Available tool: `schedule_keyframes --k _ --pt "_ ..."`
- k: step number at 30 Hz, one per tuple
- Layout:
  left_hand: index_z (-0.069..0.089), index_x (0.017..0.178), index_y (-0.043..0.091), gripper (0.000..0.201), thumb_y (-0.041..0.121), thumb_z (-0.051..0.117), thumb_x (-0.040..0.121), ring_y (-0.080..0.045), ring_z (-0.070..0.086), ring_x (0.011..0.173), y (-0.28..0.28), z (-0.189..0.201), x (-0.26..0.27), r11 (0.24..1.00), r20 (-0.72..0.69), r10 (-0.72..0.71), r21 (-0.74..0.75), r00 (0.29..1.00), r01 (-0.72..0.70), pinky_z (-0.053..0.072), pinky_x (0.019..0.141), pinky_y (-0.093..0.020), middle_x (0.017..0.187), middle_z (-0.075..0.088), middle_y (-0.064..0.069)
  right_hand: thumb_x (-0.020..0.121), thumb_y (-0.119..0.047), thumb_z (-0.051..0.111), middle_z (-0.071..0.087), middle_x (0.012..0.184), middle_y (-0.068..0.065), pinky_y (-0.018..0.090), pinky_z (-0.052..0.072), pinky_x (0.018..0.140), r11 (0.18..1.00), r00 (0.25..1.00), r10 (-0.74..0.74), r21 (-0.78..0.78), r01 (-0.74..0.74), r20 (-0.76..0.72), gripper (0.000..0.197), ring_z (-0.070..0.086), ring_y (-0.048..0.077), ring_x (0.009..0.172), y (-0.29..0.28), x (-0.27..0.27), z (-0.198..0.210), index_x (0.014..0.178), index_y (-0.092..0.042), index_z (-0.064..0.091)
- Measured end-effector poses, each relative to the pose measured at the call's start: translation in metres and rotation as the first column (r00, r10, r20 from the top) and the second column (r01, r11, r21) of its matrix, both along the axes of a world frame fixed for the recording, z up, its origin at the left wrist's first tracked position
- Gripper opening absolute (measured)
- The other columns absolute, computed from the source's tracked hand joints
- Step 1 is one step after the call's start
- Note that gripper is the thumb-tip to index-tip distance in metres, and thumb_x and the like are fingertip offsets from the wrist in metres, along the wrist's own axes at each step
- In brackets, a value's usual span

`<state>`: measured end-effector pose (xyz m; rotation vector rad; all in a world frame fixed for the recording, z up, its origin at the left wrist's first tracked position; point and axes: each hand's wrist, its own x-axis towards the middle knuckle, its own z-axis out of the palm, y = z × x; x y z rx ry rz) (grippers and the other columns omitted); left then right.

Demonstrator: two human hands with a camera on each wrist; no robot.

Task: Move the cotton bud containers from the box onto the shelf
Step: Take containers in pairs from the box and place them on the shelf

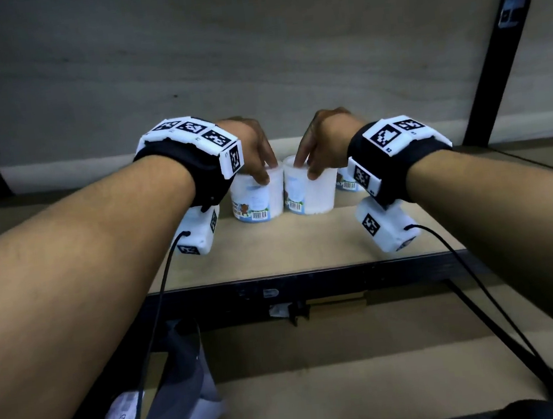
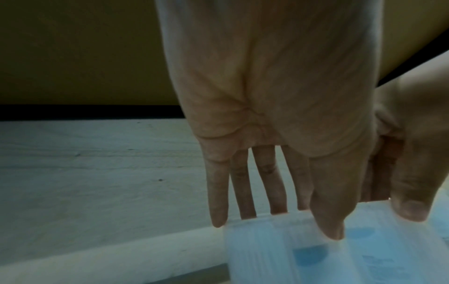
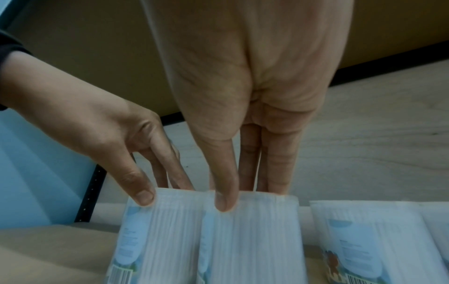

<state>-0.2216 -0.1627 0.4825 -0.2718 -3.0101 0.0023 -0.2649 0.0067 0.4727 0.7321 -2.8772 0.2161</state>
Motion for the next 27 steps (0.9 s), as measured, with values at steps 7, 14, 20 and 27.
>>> schedule_keyframes --k 7,14,20,27 --pt "0.071 0.122 0.027 0.04 0.028 0.076 0.082 -0.011 0.059 0.103 0.0 0.001 -0.02 1.0 0.016 0.018 0.008 1.0 -0.018 0.043 0.089 -0.021 0.119 0.069 0.009 0.068 -0.014 0.086 0.061 0.066 -0.022 -0.005 0.03 0.04 0.998 1.0 0.002 -0.064 -0.001 0.026 0.034 0.055 -0.004 0.064 0.0 -0.023 0.001 0.098 -0.027 0.08" --pt "0.07 0.123 0.025 0.039 0.027 0.075 0.084 -0.013 0.06 0.107 -0.003 -0.004 -0.039 0.999 -0.014 0.02 0.033 1.0 -0.02 0.042 0.089 -0.022 0.119 0.069 0.007 0.071 -0.012 0.085 0.066 0.081 -0.01 0.017 0.04 0.074 0.997 0.999 -0.035 -0.069 0.036 0.016 0.034 0.06 0.008 0.083 -0.006 -0.038 -0.001 0.102 -0.026 0.079" --pt "0.073 0.119 0.025 0.038 0.028 0.077 0.082 -0.014 0.062 0.109 -0.004 -0.008 -0.056 0.999 -0.065 0.022 0.034 0.998 -0.019 0.043 0.092 -0.023 0.118 0.07 0.007 0.071 -0.012 0.085 0.066 0.084 -0.008 0.009 0.036 0.066 0.996 0.999 -0.015 -0.084 0.012 -0.034 0.036 0.058 0.004 0.082 -0.008 -0.054 -0.006 0.104 -0.024 0.079" --pt "0.072 0.12 0.024 0.038 0.028 0.076 0.083 -0.016 0.06 0.112 -0.004 -0.009 -0.069 0.999 -0.083 0.012 0.038 0.996 -0.009 0.042 0.094 -0.023 0.121 0.068 0.005 0.07 -0.013 0.085 0.073 0.093 -0.005 0.014 0.038 0.073 0.995 0.999 -0.007 -0.104 0.002 -0.044 0.034 0.058 0.004 0.081 -0.007 -0.066 -0.008 0.101 -0.026 0.08"
